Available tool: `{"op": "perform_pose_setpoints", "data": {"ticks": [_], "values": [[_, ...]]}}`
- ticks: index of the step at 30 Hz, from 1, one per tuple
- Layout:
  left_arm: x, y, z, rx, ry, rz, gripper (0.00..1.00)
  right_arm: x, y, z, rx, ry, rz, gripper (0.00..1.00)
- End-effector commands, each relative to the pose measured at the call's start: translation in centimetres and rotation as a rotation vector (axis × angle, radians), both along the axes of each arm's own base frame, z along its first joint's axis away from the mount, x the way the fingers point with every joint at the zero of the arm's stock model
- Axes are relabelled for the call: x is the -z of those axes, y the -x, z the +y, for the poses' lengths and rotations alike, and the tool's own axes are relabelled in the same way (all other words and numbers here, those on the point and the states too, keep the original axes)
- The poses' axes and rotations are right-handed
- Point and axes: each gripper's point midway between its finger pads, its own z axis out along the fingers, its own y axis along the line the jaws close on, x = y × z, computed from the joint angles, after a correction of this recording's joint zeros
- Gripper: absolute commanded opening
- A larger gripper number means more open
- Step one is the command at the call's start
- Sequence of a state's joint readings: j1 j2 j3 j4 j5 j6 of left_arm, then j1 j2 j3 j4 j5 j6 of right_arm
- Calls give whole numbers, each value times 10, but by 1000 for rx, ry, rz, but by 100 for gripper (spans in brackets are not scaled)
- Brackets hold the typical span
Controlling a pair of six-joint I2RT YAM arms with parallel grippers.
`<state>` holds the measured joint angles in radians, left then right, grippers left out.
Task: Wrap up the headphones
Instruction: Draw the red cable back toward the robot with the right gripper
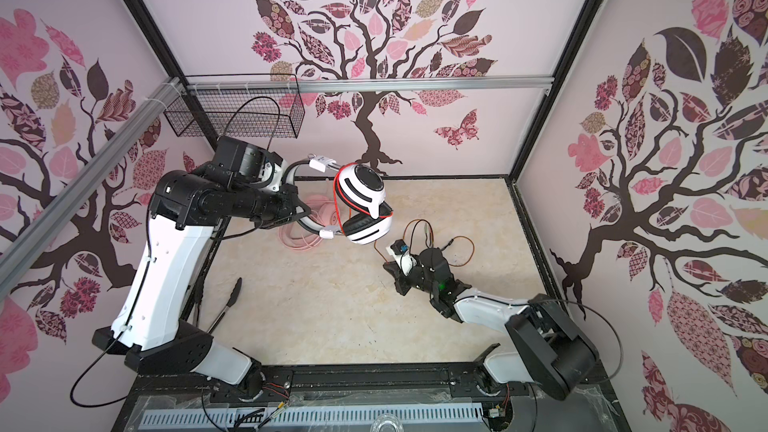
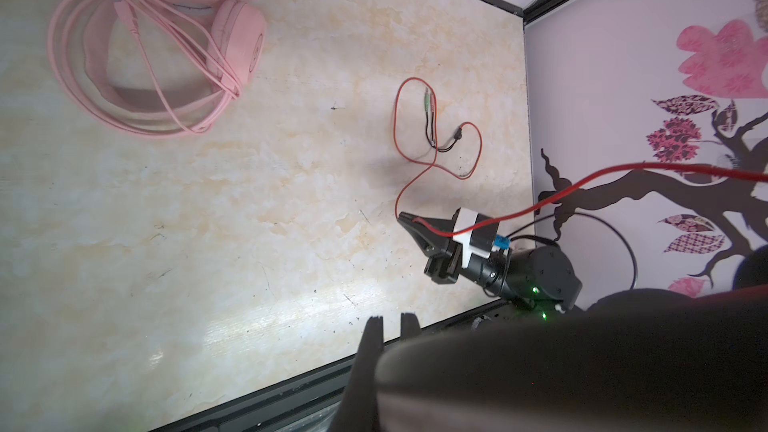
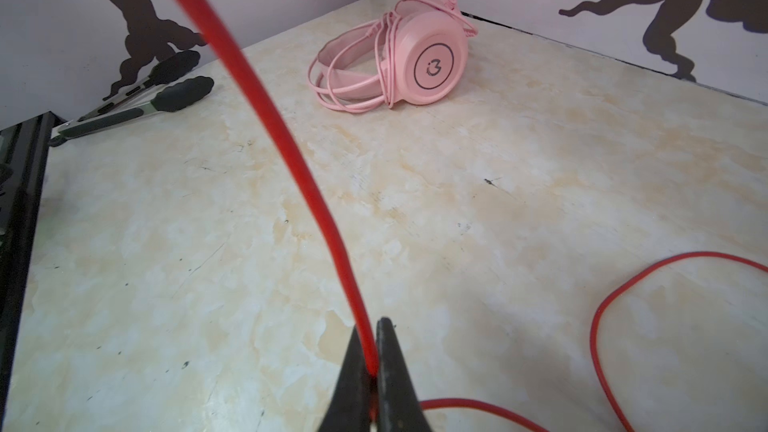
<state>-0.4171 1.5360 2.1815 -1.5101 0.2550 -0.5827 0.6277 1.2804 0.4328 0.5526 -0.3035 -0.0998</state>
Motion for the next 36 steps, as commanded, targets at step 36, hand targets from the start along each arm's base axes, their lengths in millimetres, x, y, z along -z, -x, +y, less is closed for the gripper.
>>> {"op": "perform_pose_setpoints", "data": {"ticks": [36], "values": [[141,-92,33,-282,-344,159,0,-95,165,16,-257,499,-231,0]]}}
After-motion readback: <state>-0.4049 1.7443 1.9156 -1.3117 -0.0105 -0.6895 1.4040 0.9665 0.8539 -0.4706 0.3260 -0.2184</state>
